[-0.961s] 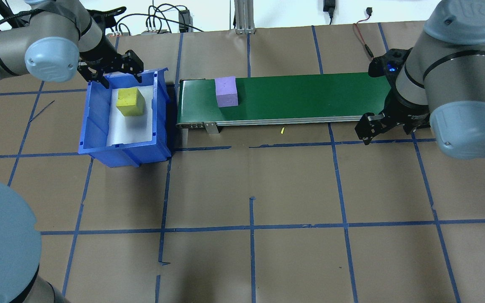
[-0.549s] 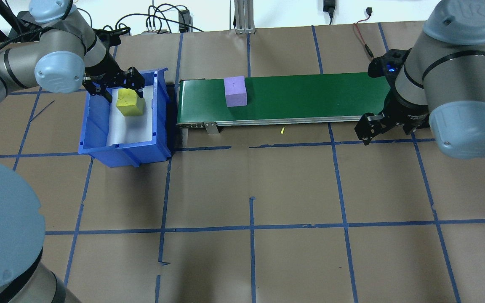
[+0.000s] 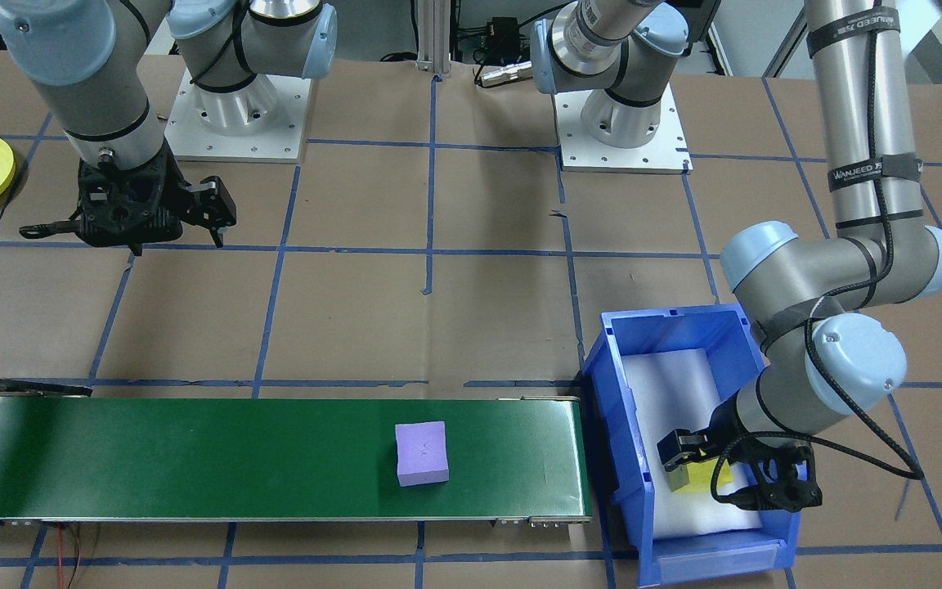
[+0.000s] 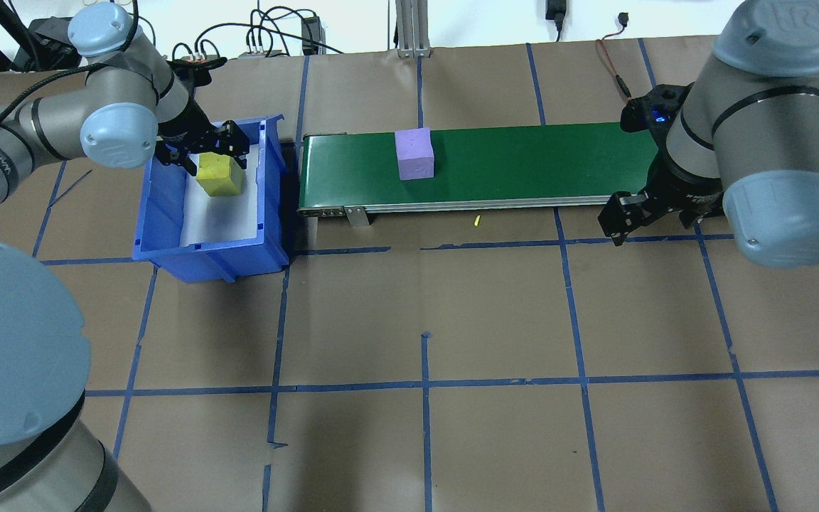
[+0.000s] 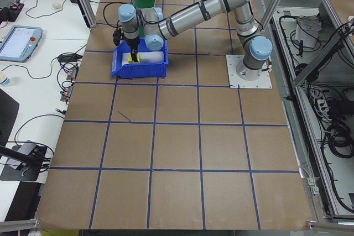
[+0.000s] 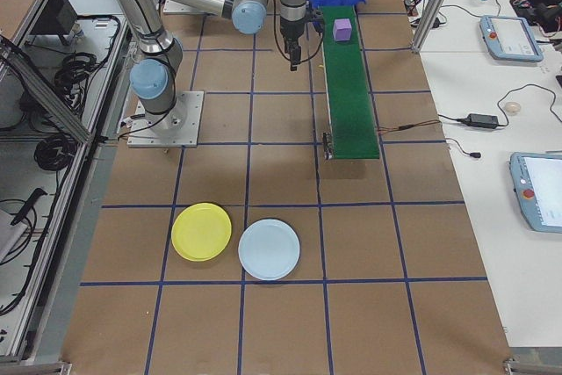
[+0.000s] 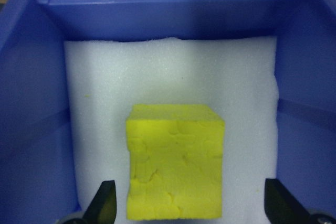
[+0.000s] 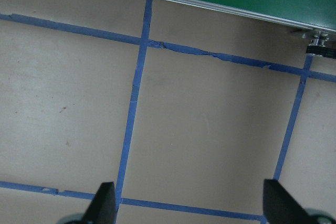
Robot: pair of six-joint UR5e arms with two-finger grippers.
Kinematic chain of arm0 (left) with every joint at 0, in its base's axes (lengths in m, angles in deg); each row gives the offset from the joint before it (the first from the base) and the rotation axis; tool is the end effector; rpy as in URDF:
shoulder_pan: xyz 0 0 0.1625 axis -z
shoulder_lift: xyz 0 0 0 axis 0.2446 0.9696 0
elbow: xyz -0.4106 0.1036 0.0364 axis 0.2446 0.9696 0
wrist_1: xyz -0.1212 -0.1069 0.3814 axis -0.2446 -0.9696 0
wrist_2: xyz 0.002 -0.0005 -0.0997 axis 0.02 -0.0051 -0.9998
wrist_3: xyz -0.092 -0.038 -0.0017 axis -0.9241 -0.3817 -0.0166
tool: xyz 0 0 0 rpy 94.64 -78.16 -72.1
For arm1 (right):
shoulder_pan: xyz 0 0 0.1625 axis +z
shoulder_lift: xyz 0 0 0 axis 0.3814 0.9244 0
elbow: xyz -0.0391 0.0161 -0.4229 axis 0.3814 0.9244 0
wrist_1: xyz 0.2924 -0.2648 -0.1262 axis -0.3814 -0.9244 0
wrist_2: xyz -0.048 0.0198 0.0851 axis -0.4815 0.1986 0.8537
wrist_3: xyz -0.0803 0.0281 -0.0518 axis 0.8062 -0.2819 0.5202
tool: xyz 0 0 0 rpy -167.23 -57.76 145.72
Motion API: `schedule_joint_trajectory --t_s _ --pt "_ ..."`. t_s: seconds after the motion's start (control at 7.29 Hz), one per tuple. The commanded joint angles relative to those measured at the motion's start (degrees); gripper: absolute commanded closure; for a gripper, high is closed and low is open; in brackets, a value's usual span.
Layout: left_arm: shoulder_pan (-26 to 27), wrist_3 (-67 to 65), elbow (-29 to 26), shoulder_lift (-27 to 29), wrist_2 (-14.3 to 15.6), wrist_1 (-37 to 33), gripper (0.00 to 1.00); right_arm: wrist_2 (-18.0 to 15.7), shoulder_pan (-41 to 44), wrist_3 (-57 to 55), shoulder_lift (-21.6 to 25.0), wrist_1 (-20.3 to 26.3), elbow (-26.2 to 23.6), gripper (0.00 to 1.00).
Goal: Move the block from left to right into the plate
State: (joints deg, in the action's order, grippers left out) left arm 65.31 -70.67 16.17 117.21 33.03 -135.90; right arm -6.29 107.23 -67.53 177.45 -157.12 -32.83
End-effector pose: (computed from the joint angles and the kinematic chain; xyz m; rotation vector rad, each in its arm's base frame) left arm -0.0148 -0.6832 0.2309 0.0982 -3.0828 0.0652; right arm 0.0855 -0.4623 0.3760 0.2942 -3.0646 -0.0087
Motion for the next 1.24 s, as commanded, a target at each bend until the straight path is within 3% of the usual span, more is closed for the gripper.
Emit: schedule_joint_trajectory --t_s 0.0,0.14,0.27,0.55,0.82,1.1 --pt "0.0 0.1 -0.1 -0.6 0.0 0.4 0.65 0.0 0.0 0.0 0.0 0.0 0.1 0.0" --pt "0.0 0.0 -0.9 -2.0 1.9 -0.3 0.71 0.0 0.0 0.0 0.0 0.0 0.1 0.0" --pt "0.0 0.0 -1.6 -3.9 4.2 -3.5 0.71 0.0 0.0 0.0 0.1 0.0 0.1 0.0" --pt "0.2 -1.0 -1.7 -9.2 3.3 -8.2 0.71 0.0 0.0 0.0 0.1 0.0 0.1 0.0" --pt "2.2 -1.3 -2.9 -12.7 0.2 -11.8 0.71 0.0 0.0 0.0 0.1 0.0 0.1 0.0" --pt "8.9 -8.6 -3.1 -12.3 0.3 -10.2 0.71 0.0 0.0 0.0 0.0 0.0 0.1 0.0"
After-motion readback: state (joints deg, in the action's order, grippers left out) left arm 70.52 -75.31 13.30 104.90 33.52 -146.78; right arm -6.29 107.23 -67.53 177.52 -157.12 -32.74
